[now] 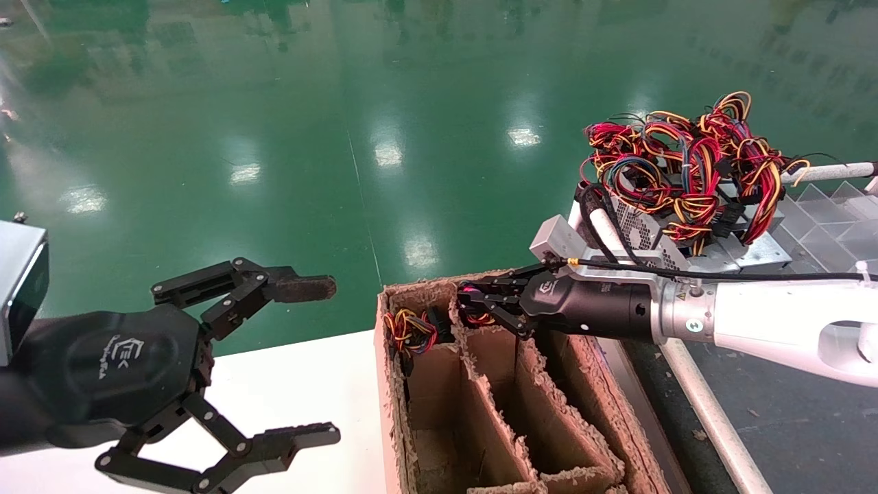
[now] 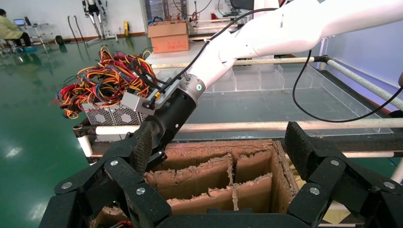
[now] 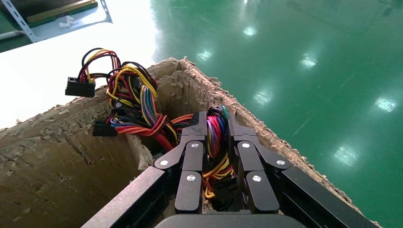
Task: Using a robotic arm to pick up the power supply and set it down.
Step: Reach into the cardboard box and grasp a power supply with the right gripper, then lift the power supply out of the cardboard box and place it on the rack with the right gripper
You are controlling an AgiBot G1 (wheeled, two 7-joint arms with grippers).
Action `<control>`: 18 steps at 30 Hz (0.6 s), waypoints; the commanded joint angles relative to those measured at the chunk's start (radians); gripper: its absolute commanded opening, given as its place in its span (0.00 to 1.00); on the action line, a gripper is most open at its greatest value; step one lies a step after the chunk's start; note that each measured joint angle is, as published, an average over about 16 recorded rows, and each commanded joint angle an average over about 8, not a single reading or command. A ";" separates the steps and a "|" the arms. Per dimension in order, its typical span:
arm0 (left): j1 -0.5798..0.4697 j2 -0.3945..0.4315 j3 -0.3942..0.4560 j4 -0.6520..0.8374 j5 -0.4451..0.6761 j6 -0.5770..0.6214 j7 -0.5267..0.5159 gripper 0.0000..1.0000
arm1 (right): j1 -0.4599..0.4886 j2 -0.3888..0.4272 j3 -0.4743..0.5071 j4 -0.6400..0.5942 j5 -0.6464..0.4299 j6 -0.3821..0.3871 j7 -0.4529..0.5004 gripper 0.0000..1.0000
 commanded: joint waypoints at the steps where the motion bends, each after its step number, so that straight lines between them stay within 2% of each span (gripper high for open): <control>1: 0.000 0.000 0.000 0.000 0.000 0.000 0.000 1.00 | 0.003 0.000 0.001 -0.009 0.002 -0.003 -0.007 0.00; 8: 0.000 0.000 0.000 0.000 0.000 0.000 0.000 1.00 | 0.039 0.028 0.025 -0.002 0.035 -0.043 -0.038 0.00; 18: 0.000 0.000 0.000 0.000 0.000 0.000 0.000 1.00 | 0.151 0.118 0.069 0.062 0.093 -0.115 -0.041 0.00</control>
